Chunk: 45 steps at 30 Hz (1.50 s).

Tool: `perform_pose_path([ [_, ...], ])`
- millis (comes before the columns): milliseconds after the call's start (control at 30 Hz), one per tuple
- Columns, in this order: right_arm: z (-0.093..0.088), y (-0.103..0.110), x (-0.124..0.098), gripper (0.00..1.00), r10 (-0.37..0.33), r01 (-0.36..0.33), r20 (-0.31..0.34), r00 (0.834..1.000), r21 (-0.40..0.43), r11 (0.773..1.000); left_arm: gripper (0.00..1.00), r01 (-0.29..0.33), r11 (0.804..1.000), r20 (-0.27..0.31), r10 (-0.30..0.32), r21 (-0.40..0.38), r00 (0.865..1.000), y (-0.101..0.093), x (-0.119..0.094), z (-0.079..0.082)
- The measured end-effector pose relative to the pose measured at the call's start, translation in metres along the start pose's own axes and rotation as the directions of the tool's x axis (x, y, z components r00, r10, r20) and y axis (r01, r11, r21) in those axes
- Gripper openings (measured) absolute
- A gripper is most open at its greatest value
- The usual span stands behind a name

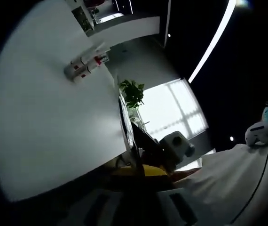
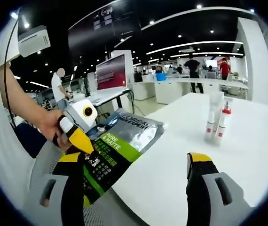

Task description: Arrange the skincare products in the storage area until every visible bottle or jar stands upright without overlapping.

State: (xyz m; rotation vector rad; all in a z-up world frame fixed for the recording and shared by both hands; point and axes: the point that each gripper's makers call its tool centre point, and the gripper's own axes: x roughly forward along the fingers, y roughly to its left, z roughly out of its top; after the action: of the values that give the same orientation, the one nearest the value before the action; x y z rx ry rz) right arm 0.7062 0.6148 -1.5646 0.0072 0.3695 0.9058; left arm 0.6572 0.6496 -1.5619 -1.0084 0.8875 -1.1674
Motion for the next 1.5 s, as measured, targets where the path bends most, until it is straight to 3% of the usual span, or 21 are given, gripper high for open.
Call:
perform_pose_path([
  [167,0.001,-0.004,0.0,0.85,-0.02,0.02,0.008,1.0,0.007,1.0,0.02,-0.019,1.0,0.005,0.019,0.01,1.0,0.002,0.002,0.003],
  [233,0.001,-0.004,0.0,0.85,-0.026,0.026,0.006,1.0,-0.001,1.0,0.02,-0.091,0.989,-0.027,0.095,0.12,0.995,0.012,0.001,0.003],
  [267,0.0,-0.004,0.0,0.85,-0.03,0.03,0.004,1.0,-0.008,1.0,0.02,-0.088,0.987,-0.035,0.094,0.131,0.995,0.011,0.001,0.003],
  [500,-0.002,-0.002,0.001,0.85,-0.028,0.028,-0.009,1.0,-0.028,0.999,0.02,-0.058,0.992,-0.027,0.061,0.108,0.998,0.01,0.002,0.014],
  [833,-0.004,-0.009,0.001,0.83,-0.061,0.061,-0.016,0.998,-0.026,0.998,0.02,-0.102,0.989,-0.042,0.107,0.103,0.993,0.024,-0.002,0.031],
  [1133,-0.007,-0.01,0.002,0.81,-0.076,0.074,-0.033,0.997,-0.066,0.995,0.02,-0.194,0.977,-0.04,0.198,0.092,0.979,0.052,-0.009,0.055],
  [1500,-0.014,-0.011,0.006,0.81,-0.074,0.068,-0.067,0.995,-0.092,0.993,0.02,-0.235,0.971,-0.021,0.237,0.05,0.971,0.069,-0.013,0.083],
])
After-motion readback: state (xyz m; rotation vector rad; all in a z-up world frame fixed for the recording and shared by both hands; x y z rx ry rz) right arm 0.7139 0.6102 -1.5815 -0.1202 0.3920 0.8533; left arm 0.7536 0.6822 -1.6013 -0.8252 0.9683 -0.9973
